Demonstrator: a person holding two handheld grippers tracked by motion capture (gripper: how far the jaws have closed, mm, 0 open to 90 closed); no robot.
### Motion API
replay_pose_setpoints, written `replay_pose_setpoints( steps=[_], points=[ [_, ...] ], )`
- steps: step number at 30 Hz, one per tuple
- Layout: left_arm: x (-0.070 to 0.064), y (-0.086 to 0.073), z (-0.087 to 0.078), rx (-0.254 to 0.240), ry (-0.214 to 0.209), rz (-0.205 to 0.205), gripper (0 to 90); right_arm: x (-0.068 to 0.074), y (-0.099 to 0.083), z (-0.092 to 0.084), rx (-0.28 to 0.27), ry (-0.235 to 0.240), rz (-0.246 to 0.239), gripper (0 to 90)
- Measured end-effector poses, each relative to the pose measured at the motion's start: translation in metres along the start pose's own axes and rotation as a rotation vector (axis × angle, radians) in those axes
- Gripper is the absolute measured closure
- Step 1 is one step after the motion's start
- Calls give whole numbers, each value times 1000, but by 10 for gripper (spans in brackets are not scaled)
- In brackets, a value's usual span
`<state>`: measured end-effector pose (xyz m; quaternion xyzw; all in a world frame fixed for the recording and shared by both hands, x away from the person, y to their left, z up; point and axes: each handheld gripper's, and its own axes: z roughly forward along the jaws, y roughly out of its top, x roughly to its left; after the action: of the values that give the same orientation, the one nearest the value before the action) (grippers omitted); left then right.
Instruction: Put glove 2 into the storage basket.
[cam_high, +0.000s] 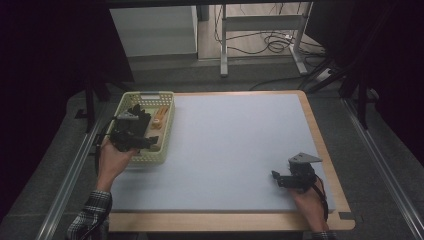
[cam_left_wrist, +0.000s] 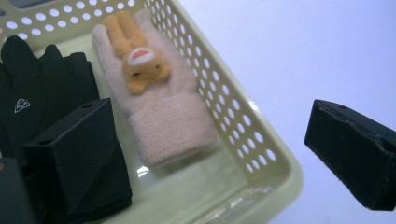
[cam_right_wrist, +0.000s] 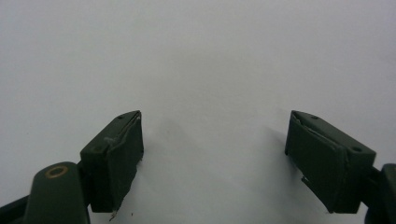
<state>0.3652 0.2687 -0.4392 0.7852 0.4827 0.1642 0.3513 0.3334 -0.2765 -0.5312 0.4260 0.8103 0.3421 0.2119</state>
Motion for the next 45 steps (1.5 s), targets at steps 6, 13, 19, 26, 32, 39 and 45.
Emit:
replay_pose_setpoints(
  steps=[6,13,19,26,32,39,45],
  points=[
    [-14,-5,-3,-11,-24,32,31,0,0,0,0,-1,-2,190],
    [-24,-10,-6,7,-30,50,31,0,0,0,3,0,0,189],
    [-33,-11,-8,15,-46,70,31,0,0,0,2,3,0,188],
    [-46,-11,-7,18,-54,102,29,0,0,0,1,0,-2,188],
    [-54,-15,-4,4,-68,119,28,0,0,0,0,0,-2,188],
    [-67,-20,0,-16,-78,155,23,0,0,0,0,0,-3,188],
    [-74,-22,0,-47,-91,163,21,0,0,0,-1,0,-5,188]
  ],
)
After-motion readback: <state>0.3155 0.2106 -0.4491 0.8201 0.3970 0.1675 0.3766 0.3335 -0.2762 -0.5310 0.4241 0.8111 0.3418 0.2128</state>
